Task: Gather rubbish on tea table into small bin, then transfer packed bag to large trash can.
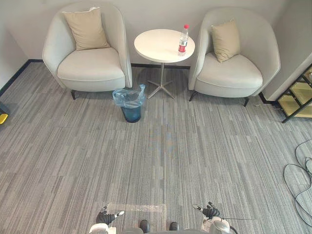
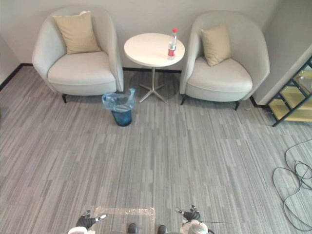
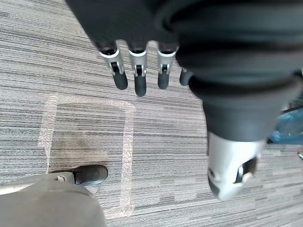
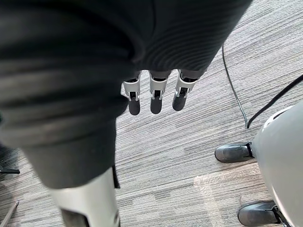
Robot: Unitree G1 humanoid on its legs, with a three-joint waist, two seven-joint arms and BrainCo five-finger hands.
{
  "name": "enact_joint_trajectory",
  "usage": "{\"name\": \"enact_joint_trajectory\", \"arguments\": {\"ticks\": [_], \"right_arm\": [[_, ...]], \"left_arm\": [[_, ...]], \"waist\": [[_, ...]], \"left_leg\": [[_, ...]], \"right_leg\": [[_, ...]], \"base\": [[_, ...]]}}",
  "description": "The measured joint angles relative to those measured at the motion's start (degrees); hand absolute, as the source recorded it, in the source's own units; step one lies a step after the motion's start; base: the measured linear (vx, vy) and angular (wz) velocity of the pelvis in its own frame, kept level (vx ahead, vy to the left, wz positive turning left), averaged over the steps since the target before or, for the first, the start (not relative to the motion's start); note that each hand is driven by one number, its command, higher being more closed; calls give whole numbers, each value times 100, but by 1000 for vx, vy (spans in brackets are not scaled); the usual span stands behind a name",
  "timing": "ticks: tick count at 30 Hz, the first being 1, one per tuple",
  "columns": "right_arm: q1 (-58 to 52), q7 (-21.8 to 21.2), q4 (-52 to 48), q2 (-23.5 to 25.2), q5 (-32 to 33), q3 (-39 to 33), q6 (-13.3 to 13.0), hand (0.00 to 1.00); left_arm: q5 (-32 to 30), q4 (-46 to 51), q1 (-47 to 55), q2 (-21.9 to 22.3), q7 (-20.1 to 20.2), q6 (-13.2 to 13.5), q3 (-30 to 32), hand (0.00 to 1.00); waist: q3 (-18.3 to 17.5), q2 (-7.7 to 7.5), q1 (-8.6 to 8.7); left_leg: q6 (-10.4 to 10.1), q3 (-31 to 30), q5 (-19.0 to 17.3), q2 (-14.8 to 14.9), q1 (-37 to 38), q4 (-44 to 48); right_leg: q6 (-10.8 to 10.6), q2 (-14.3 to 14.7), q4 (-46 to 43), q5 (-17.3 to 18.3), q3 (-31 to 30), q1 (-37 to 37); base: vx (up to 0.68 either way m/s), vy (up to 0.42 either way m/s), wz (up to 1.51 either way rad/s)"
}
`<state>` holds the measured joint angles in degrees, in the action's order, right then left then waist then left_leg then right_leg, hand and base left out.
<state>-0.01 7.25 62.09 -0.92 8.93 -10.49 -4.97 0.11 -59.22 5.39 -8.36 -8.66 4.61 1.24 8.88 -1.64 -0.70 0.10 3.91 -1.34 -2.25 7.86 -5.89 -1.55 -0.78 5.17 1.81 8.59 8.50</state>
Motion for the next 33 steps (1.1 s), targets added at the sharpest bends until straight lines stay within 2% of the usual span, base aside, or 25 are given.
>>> {"name": "enact_joint_trajectory", "arguments": {"ticks": [6,9,11,12,13,14,15,16,17,19,20,21,22,23,25,27,28,29,30,31,32,33], "right_arm": [[7,1,-19,-6,17,-8,3,0],[14,1,-41,5,47,-58,-1,0],[11,-4,-69,-8,109,-72,-14,0],[11,-5,-61,-6,119,-114,-14,0],[11,-8,-58,-5,122,-154,-13,0],[15,-12,-79,-19,125,-242,-12,0],[18,-9,-109,-25,131,-285,-9,0],[35,3,-128,-55,135,-285,-9,0],[14,5,-110,-101,163,-284,-2,0],[38,29,-26,-176,238,-287,23,0],[20,41,-26,-189,237,-286,36,0],[1,52,-30,-247,235,-292,43,0],[-1,67,-28,-249,231,-274,87,0],[1,54,-28,-225,231,-254,94,0],[37,37,-33,-124,220,-281,106,0],[34,17,-29,-112,217,-278,109,0],[41,3,-38,-112,216,-272,103,0],[39,-3,-44,-110,213,-259,98,0],[41,-22,-79,-110,169,-231,98,0],[41,-36,-161,-120,76,-236,94,0],[30,-40,-218,-131,39,-236,102,0],[-12,-40,-325,-160,4,-243,94,0]], "left_arm": [[0,3,-37,-16,9,-9,1,0],[0,5,-97,-47,17,-24,2,0],[0,15,-161,-56,24,-32,8,0],[4,29,-206,-70,29,-32,18,0],[5,68,-212,-75,32,-33,45,0],[12,165,-182,-13,28,-34,172,0],[24,234,-169,64,12,-36,311,0],[44,253,-169,73,12,-34,376,0],[81,254,-162,87,11,-37,392,0],[184,253,-153,104,6,-38,385,0],[222,249,-127,124,2,-39,384,0],[230,228,-102,182,3,-41,385,0],[230,178,-77,151,-4,-35,388,0],[229,173,-84,138,-3,-30,389,0],[251,161,-121,125,0,-31,445,0],[389,143,-95,128,-1,-40,447,0],[468,142,-57,131,0,-43,446,0],[478,150,-37,132,3,-43,440,0],[512,201,-15,128,6,-39,418,0],[518,208,-24,115,8,-43,389,0],[519,208,-25,106,9,-46,384,0],[535,215,-30,124,8,-44,381,0]], "waist": [[19,-9,-2],[95,-36,-2],[148,-18,9],[178,-25,6],[214,-26,2],[293,43,-43],[388,138,-126],[398,158,-149],[423,199,-153],[488,228,-161],[515,260,-166],[535,358,-169],[455,243,-269],[427,211,-275],[371,112,-298],[356,70,-346],[346,54,-394],[333,54,-378],[323,47,-353],[326,40,-291],[328,36,-256],[345,66,-222]], "left_leg": [[-19,-6,-16,19,-182,14],[-34,-28,-395,22,-443,656],[-144,38,-854,100,-874,1709],[-325,163,-1039,177,-1281,2645],[-367,242,-1065,241,-1550,3281],[-373,384,-1064,418,-1859,4171],[-485,454,-1055,639,-2235,5074],[-443,440,-1188,695,-2374,5310],[-400,403,-1378,717,-2572,5300],[-388,344,-1403,667,-2780,4607],[-408,340,-1233,642,-2749,3840],[-363,392,-690,650,-2620,3003],[-190,652,-651,451,-2421,2746],[-136,691,-732,388,-2428,2705],[84,738,-1022,155,-2464,2856],[199,905,-1112,91,-2157,2833],[252,1006,-1151,69,-1818,2647],[269,1016,-1161,68,-1671,2584],[305,1002,-1214,77,-1338,2373],[275,953,-1318,84,-957,2143],[266,951,-1340,85,-757,2032],[266,931,-1341,125,-339,1801]], "right_leg": [[9,19,-12,20,35,-158],[32,0,-68,105,62,-121],[118,7,-242,271,102,-124],[172,9,-320,385,120,-111],[195,18,-345,439,111,-82],[305,77,-439,571,-8,-4],[388,149,-563,700,-122,110],[401,155,-611,759,-162,130],[409,135,-673,853,-263,158],[293,-22,-801,1006,-366,143],[194,-111,-899,1142,-449,137],[46,-175,-998,1313,-555,144],[-60,-368,-1020,1389,-742,158],[-89,-411,-1046,1367,-809,121],[-278,-545,-1688,1536,-954,-137],[-415,-638,-2451,1566,-1131,-341],[-739,-655,-3222,1409,-1291,-570],[-1043,-656,-3621,1262,-1313,-703],[-1440,-654,-4698,945,-1346,-1100],[-1367,-710,-5733,968,-1168,-1551],[-1196,-805,-6124,1036,-950,-1740],[-758,-1011,-6546,1224,-441,-2065]], "base": [[12,-26,2],[35,-25,6],[41,-28,15],[3,-25,18],[-10,-36,1],[41,-8,-28],[77,17,-40],[155,65,-38],[178,99,-36],[214,134,-39],[281,198,-39],[392,260,-51],[387,212,-44],[444,158,-31],[448,102,-9],[445,112,-25],[458,104,-40],[445,76,-44],[475,39,-30],[391,23,-25],[450,-29,-17],[383,-72,-11]]}}
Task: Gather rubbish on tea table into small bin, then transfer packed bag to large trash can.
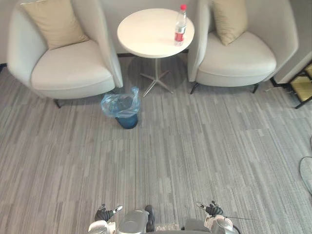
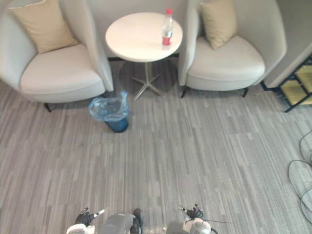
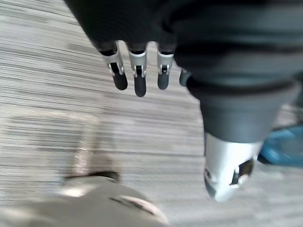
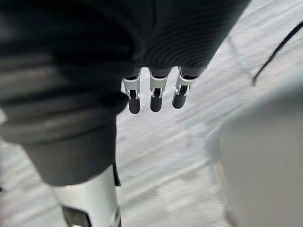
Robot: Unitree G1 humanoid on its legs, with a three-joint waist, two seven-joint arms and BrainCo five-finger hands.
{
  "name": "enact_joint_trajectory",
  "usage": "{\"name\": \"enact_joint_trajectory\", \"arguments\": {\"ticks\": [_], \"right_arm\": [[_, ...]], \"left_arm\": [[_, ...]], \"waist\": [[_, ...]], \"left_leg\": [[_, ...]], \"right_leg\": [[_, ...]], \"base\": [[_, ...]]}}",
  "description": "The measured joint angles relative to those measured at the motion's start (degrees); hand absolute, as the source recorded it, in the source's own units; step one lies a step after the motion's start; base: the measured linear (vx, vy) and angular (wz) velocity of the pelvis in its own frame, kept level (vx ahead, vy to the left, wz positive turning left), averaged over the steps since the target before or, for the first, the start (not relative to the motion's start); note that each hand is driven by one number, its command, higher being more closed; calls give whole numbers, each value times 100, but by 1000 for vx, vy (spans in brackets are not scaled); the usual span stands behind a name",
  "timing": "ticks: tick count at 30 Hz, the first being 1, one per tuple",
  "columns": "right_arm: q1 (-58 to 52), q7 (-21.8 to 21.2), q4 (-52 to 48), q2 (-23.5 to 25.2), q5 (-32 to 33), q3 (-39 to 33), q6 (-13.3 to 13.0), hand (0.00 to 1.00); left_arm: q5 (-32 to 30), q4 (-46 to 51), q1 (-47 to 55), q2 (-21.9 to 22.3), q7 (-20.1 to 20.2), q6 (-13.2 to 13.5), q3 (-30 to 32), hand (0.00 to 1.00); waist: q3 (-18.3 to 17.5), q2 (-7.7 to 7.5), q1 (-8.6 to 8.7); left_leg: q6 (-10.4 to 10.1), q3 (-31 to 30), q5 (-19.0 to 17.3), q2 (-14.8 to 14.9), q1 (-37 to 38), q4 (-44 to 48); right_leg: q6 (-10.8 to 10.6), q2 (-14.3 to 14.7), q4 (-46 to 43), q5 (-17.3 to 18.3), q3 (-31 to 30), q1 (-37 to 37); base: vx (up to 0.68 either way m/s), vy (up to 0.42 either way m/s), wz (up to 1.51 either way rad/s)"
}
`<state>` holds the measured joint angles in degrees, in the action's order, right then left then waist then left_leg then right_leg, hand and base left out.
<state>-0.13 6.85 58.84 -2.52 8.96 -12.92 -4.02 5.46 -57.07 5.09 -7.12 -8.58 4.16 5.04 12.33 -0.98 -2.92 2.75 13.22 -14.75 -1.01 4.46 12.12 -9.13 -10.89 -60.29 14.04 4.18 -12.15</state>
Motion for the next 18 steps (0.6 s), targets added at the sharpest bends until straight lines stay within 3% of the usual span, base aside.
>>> {"name": "enact_joint_trajectory", "arguments": {"ticks": [1,3,5,7,8,11,12,14,16,18], "right_arm": [[12,1,-34,-82,-2,-7,2,0],[10,0,-79,-87,1,-3,-4,0],[16,-12,-175,-80,1,31,-10,0],[-61,-7,-134,-59,-6,161,-7,0],[33,-25,-128,-162,0,138,-13,0],[78,-13,-52,-258,14,138,-3,0],[114,-9,-46,-229,6,-14,-5,0],[59,2,-35,-205,7,-2,7,0],[-14,13,-36,-125,15,14,-6,0],[16,35,-12,-67,62,6,-5,0]], "left_arm": [[64,-6,-38,62,2,-2,-33,0],[130,-6,-111,113,9,3,-65,0],[132,-36,-174,157,26,11,-150,0],[114,-71,-132,148,106,19,-189,0],[81,-195,-230,224,101,13,-176,0],[12,-213,-230,417,103,32,-135,0],[-16,-220,-270,511,110,22,-62,0],[-84,-164,-321,547,113,17,94,0],[-77,-22,-288,544,112,39,298,0],[-85,186,-285,541,118,58,287,0]], "waist": [[73,114,36],[116,188,74],[102,130,145],[-12,-122,278],[15,50,258],[-116,358,266],[-55,444,295],[37,429,277],[125,420,172],[174,343,86]], "left_leg": [[0,-30,0,182,453,-189],[0,-100,1,408,749,-163],[-4,-269,-1,550,930,-116],[-262,-605,-135,391,1115,-76],[-450,-812,-255,584,1258,-13],[-732,-1239,-64,914,926,479],[-869,-1417,72,1040,691,1027],[-872,-1603,740,1254,-148,2946],[-891,-1270,394,1511,-955,4551],[-759,-904,114,1455,-1620,4627]], "right_leg": [[438,-38,113,233,549,-202],[679,35,698,371,1000,-506],[742,219,1784,207,1064,-871],[937,321,3670,-1327,692,-866],[1107,412,3236,-1158,719,-977],[1224,635,3212,-586,956,-890],[1259,700,3278,-460,1117,-686],[1312,805,3632,-278,1349,-61],[1399,938,4004,-98,1541,729],[1407,997,4470,-14,1639,1322]], "base": [[468,-105,-10],[376,-154,2],[464,-267,23],[511,-324,43],[421,-249,27],[449,-277,28],[492,-340,61],[410,-273,64],[333,-139,36],[341,-101,29]]}}
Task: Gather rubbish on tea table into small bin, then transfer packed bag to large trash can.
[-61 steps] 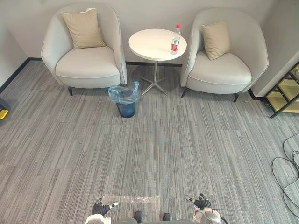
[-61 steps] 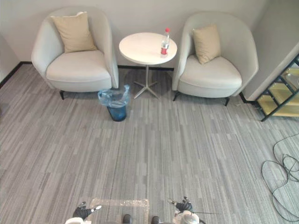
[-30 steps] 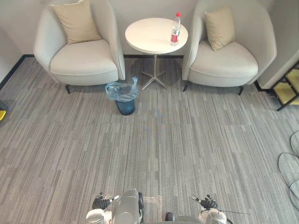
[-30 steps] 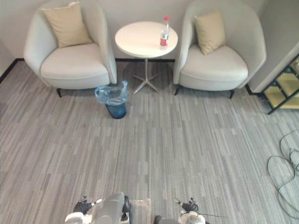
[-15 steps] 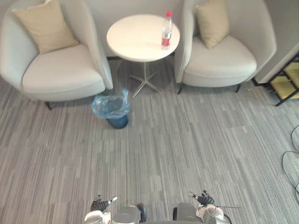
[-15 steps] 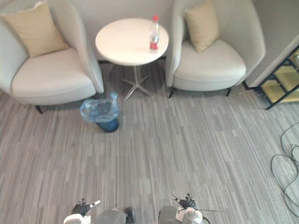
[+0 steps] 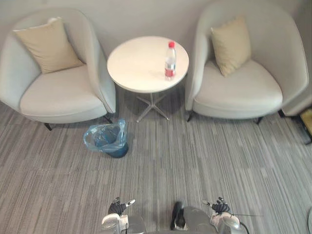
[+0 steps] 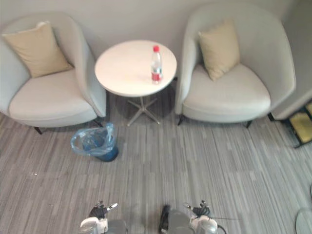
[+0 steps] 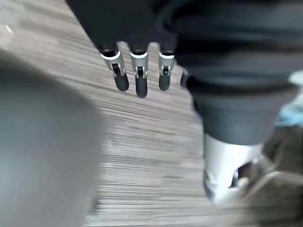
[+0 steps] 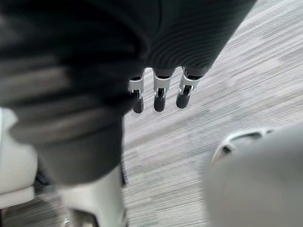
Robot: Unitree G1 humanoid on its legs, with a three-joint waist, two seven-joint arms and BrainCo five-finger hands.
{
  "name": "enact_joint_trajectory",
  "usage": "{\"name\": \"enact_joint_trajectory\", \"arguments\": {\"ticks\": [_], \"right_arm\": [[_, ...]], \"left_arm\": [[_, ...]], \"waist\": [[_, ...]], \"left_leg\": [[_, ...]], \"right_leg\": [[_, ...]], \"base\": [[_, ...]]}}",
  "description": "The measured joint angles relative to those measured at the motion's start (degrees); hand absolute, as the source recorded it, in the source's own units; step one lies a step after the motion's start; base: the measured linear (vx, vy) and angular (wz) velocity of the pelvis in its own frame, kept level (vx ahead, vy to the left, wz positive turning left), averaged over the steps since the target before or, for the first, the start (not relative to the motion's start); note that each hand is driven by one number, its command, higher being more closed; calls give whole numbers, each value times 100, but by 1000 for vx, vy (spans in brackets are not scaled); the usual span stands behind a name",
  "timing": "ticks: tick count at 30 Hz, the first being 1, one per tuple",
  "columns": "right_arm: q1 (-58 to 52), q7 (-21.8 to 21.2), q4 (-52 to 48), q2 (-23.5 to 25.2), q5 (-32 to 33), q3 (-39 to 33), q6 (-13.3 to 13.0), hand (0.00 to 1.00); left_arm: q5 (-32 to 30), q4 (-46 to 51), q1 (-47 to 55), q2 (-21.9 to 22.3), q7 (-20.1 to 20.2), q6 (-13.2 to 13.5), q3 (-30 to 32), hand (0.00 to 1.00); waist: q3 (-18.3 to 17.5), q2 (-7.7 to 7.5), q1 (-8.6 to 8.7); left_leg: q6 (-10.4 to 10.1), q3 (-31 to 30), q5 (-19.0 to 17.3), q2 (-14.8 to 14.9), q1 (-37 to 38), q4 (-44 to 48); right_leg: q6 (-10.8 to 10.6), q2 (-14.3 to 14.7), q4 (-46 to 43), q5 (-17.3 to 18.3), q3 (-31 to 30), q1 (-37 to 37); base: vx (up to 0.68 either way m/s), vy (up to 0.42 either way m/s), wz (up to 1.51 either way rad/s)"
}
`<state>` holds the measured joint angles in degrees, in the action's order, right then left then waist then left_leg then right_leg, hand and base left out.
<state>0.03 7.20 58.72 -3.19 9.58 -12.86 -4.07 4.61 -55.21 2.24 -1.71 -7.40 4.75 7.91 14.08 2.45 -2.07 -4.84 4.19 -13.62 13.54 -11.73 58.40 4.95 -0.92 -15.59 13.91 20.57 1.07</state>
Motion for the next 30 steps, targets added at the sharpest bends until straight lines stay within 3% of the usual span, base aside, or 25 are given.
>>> {"name": "enact_joint_trajectory", "arguments": {"ticks": [1,3,5,6,7,9,11,13,14,15,17,19,22,24,26,27,28,30], "right_arm": [[1,4,61,8,7,-5,-3,0],[71,9,156,14,10,-10,8,0],[126,13,236,27,3,-8,7,0],[169,12,335,13,-1,0,14,0],[183,1,356,127,-3,47,16,0],[272,-23,326,195,-13,80,12,0],[254,-49,347,193,-69,88,15,0],[245,-96,346,190,-82,212,15,0],[203,-162,282,190,-102,243,14,0],[197,-175,275,164,-117,232,8,0],[191,-211,272,92,-121,238,6,0],[189,-221,260,41,-124,234,2,0],[182,-226,241,-38,-136,236,4,0],[169,-231,238,-43,-180,240,7,0],[76,-236,235,37,-179,241,2,0],[137,-255,193,-10,-89,190,-9,0],[107,-250,187,-37,-86,180,-6,0],[83,-252,120,-66,-69,123,-2,0]], "left_arm": [[5,47,-5,-1,0,9,-1,0],[5,85,-55,-2,-2,14,-63,0],[7,109,-55,7,-7,14,-114,0],[21,118,-64,-4,-6,27,-113,0],[-3,96,-106,-67,-1,47,-127,0],[2,46,-153,-157,25,70,-73,0],[2,-2,-156,-152,23,74,-28,0],[-8,-126,-157,-205,28,33,-63,0],[-9,-189,-153,-261,38,-19,-175,0],[-11,-262,-152,-307,37,-37,-268,0],[-18,-347,-144,-355,37,-51,-387,0],[-19,-395,-143,-373,32,-57,-452,0],[-91,-389,-141,-338,29,-58,-453,0],[-130,-385,-114,-307,24,-46,-453,0],[-233,-387,-74,-347,27,-46,-434,0],[-285,-463,-147,-251,16,-54,-409,0],[-343,-473,-113,-101,22,-33,-319,0],[-347,-463,-120,24,16,-27,-206,0]], "waist": [[13,-13,-26],[24,-35,-130],[30,-38,-166],[21,-96,-261],[-18,-263,-337],[-13,-354,-286],[-34,-380,-325],[-38,-413,-317],[-55,-480,-234],[-50,-479,-193],[-44,-421,-96],[-33,-341,-84],[3,-278,-56],[4,-273,-20],[-95,-492,18],[-49,-298,37],[-144,-191,46],[-185,-32,75]], "left_leg": [[21,92,-87,-78,-141,-196],[19,432,-152,-537,-400,-1671],[99,686,269,-963,-414,-3481],[400,771,997,-1083,-262,-3980],[652,953,1056,-1226,-71,-4232],[809,998,872,-1204,-230,-3934],[780,1062,535,-1182,-55,-3834],[746,1126,210,-1231,450,-4105],[745,1106,109,-1350,800,-4249],[747,1050,77,-1420,1075,-4344],[747,858,75,-1473,1593,-4642],[746,646,75,-1368,1875,-4832],[732,375,69,-1102,2128,-4832],[572,238,-18,-958,2299,-4810],[154,-45,-281,-1027,2426,-4796],[35,-207,-440,-829,2558,-4756],[2,-285,-419,-713,2492,-4628],[-5,-411,-419,-487,2165,-3947]], "right_leg": [[-29,-8,118,-17,21,125],[-161,-64,506,-82,57,461],[-290,-104,757,-16,33,723],[-403,-109,865,-16,-113,795],[-541,-217,1043,-108,-362,907],[-695,-256,1161,-352,-618,920],[-805,-300,642,-366,-937,817],[-1258,-512,-1264,-172,-1107,165],[-1520,-766,-2575,-244,-1163,-326],[-1485,-878,-3238,-185,-1145,-522],[-1214,-1085,-3679,59,-841,-774],[-966,-1127,-3280,272,-468,-1028],[-878,-915,-1968,207,-551,-1363],[-848,-611,-956,-323,-1019,-1512],[-746,-535,-64,-1407,-1459,-1519],[-639,-428,-526,-1337,-1335,-1568],[-562,-375,-638,-982,-1226,-1561],[-432,-289,-676,-736,-934,-1437]], "base": [[288,-64,21],[272,13,4],[424,89,-10],[464,96,-42],[569,101,-42],[513,125,-18],[398,156,-27],[302,115,-27],[362,71,10],[400,62,30],[404,18,51],[360,-39,62],[356,-148,62],[420,-287,50],[405,-317,51],[350,-307,52],[341,-304,46],[373,-355,56]]}}
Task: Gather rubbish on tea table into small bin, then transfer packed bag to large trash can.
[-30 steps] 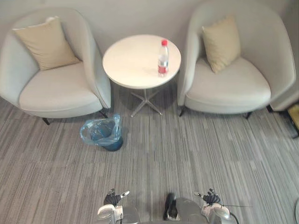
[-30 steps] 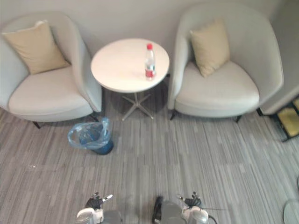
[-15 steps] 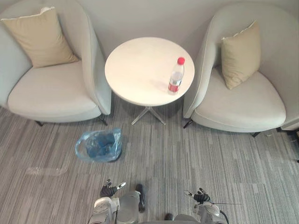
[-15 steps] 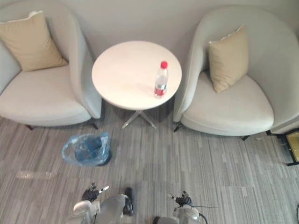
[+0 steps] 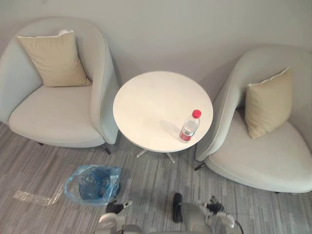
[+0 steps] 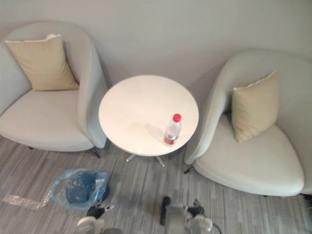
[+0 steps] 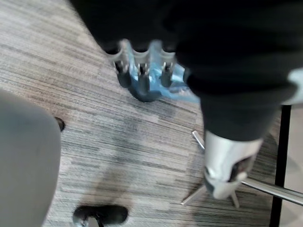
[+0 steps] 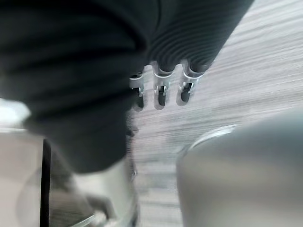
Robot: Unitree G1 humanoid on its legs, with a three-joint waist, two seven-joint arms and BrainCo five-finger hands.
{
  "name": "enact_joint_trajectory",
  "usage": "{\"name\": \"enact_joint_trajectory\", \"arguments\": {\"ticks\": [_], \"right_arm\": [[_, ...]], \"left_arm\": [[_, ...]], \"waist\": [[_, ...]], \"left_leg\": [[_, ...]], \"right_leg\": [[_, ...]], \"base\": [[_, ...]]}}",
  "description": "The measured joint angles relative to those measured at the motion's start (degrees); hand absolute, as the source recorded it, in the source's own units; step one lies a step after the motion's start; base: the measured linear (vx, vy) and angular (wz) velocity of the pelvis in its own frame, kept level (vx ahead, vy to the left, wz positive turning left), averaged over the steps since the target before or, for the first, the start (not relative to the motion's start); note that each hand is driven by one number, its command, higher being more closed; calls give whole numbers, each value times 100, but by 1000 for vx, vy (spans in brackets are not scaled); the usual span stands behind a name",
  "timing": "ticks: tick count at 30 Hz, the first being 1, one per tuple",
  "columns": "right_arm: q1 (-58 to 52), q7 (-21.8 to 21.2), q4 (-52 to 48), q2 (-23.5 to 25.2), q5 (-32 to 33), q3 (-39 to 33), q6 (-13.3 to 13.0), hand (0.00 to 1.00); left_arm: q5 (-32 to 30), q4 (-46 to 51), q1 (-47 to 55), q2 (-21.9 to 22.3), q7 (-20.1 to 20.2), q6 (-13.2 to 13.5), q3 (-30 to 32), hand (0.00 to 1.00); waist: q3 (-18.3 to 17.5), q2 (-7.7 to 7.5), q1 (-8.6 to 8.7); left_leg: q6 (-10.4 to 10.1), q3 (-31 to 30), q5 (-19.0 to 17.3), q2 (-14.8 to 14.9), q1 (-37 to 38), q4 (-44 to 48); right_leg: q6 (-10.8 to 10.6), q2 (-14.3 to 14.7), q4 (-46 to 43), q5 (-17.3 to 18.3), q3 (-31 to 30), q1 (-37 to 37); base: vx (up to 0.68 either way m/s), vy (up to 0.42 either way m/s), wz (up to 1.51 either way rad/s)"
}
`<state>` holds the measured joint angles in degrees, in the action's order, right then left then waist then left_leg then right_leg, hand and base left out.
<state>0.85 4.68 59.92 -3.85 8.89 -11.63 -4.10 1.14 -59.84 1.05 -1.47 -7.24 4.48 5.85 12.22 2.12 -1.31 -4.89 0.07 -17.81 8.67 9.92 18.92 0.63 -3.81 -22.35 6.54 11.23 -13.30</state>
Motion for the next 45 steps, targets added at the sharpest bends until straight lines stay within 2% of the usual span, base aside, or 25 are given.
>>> {"name": "enact_joint_trajectory", "arguments": {"ticks": [1,3,4,5,7,9,10,11,15,19,23,29,35,39,45], "right_arm": [[-57,10,-64,1,4,-44,-6,0],[-139,26,-102,9,16,-47,2,0],[-178,45,-102,23,30,-51,3,0],[-196,46,-105,33,32,-59,2,0],[-195,46,-108,66,77,-110,8,0],[-197,44,-107,68,92,-129,10,0],[-200,43,-100,58,114,-129,11,0],[-181,50,-23,32,109,-113,25,0],[-231,44,-51,171,106,-118,14,0],[-301,48,-63,193,63,-110,4,0],[-346,109,-125,196,16,87,0,0],[-818,291,-1720,157,-51,612,-60,0],[-1242,345,-3276,85,-836,956,-299,0],[-1472,339,-3699,103,-1368,1107,-344,0],[-1730,352,-4313,91,-1797,1244,-430,0]], "left_arm": [[0,50,-26,15,3,-16,19,0],[4,192,-17,55,4,-18,211,0],[3,294,-16,56,3,-14,207,0],[2,323,-19,60,3,-11,203,0],[5,371,-33,50,9,13,113,0],[6,409,-60,34,5,17,-63,0],[5,403,-70,19,6,17,-100,0],[2,297,-93,-47,5,13,-245,0],[1,194,-109,-205,21,8,-248,0],[-107,127,-102,-215,44,-19,-254,0],[-114,52,-67,-265,83,-33,-334,0],[-146,-51,-6,-349,74,-40,-532,0],[-271,-37,30,-405,72,-26,-677,0],[-342,-21,35,-432,71,-19,-793,0],[-414,76,75,-449,56,-14,-1011,0]], "waist": [[31,54,35],[63,21,31],[78,35,-54],[99,-16,-82],[108,-31,-88],[110,-37,-87],[107,-30,-86],[70,-57,-139],[-27,-274,-136],[-61,-309,-137],[-174,-331,-136],[-299,-324,-76],[-351,-399,-60],[-368,-423,-57],[-361,-420,-8]], "left_leg": [[-123,-82,78,146,-368,865],[-253,-32,289,461,-1056,2375],[-312,275,224,633,-1290,2859],[-310,406,191,659,-1379,2916],[-251,720,64,573,-1602,2575],[-181,771,61,213,-1709,1379],[-147,650,220,12,-1680,711],[-48,480,810,-238,-1450,64],[123,695,739,-403,-1351,18],[173,768,715,-597,-1008,-211],[253,833,789,-653,-888,-491],[245,780,1043,-712,-786,-920],[243,712,1189,-724,-773,-1091],[260,709,1275,-761,-753,-1193],[271,680,1343,-822,-730,-1300]], "right_leg": [[67,89,81,118,131,209],[169,183,244,249,377,620],[211,252,415,276,437,965],[211,263,503,276,449,1080],[207,208,732,273,443,1357],[121,77,873,267,395,1499],[50,35,891,276,363,1526],[-134,18,895,292,99,1545],[-286,-133,1104,224,-49,1666],[-391,-269,1381,158,-141,1946],[-424,-284,1513,135,-251,1944],[-396,-237,1721,15,-286,1942],[-381,-205,1872,-128,-308,1940],[-400,-227,1967,-190,-363,1926],[-431,-273,1986,-228,-392,1896]], "base": [[357,-345,69],[271,-208,50],[253,-152,17],[242,-112,0],[179,-44,0],[158,70,-5],[211,185,-27],[159,155,-28],[151,123,-18],[101,116,-9],[37,21,-9],[-10,-19,-2],[-47,-11,0],[-70,14,-2],[-35,9,-1]]}}
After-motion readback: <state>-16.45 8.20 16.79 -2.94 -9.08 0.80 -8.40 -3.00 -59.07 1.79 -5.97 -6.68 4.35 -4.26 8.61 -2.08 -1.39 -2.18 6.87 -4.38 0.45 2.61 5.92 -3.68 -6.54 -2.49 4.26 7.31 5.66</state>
